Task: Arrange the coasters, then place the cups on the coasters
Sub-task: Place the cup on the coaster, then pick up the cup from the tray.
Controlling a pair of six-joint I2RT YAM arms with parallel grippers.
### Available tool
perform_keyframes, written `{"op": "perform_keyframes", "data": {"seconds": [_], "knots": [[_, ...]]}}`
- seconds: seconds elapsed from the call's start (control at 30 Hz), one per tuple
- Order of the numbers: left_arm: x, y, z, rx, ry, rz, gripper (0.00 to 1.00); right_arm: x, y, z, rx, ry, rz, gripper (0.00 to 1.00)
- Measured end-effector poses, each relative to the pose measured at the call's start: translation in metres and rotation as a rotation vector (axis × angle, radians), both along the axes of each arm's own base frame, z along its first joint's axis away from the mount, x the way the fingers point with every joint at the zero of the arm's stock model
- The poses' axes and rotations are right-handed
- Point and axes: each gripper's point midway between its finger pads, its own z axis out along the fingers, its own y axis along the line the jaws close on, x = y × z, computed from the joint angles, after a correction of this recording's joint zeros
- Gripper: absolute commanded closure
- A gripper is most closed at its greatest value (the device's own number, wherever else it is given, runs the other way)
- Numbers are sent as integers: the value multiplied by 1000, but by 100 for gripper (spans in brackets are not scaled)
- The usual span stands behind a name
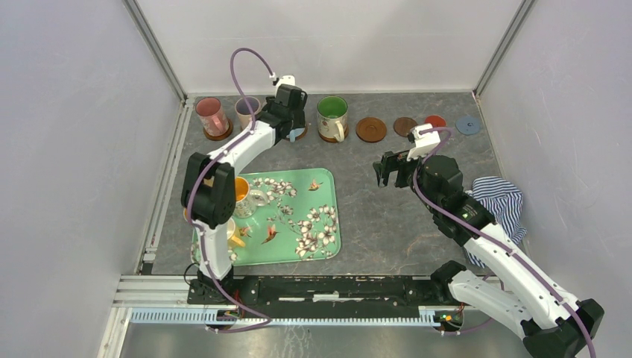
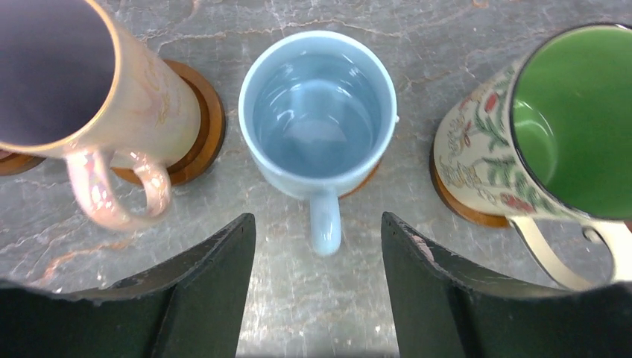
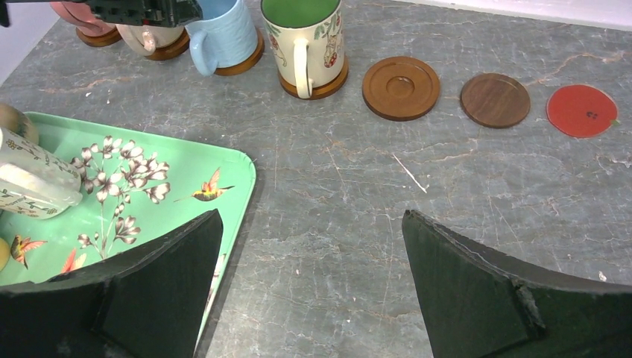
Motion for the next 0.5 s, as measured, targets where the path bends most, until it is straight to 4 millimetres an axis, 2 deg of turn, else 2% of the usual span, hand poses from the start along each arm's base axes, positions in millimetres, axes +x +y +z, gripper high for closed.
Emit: {"op": "perform_keyframes", "data": {"seconds": [0.1, 0.43, 0.47, 0.5], "knots": [[-17, -2, 13, 3, 0, -13, 26, 0, 1, 0, 3, -3, 4, 2], [-91, -7, 48, -79, -11, -33, 1, 1, 3, -6, 9, -5, 10, 2], [-99, -6, 45, -85, 0, -26, 1, 2, 4, -6, 12, -9, 10, 2], [-105, -6, 54, -95, -13, -31, 0, 2, 4, -5, 16, -11, 11, 2]]}}
